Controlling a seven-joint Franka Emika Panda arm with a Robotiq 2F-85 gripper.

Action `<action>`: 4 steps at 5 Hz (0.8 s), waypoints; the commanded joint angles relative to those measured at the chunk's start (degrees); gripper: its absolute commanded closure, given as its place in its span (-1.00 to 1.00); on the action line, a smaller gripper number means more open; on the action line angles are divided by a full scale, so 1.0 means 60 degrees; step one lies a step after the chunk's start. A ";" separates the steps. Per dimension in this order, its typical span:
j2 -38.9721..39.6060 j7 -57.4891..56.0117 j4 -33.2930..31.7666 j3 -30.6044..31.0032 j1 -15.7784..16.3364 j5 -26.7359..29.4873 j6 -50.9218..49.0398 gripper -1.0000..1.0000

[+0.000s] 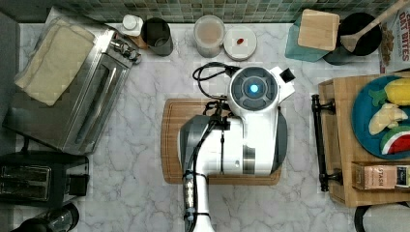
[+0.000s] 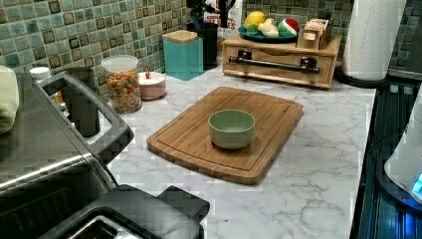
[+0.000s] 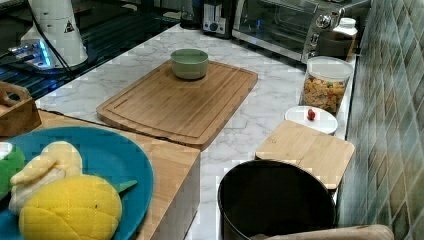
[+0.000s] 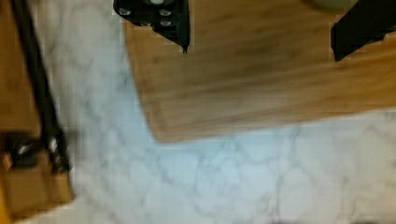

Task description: Open the drawer.

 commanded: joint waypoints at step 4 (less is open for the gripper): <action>0.0197 -0.5231 -0.1278 -0.1379 -0.1641 -0.0281 0.1995 -1.00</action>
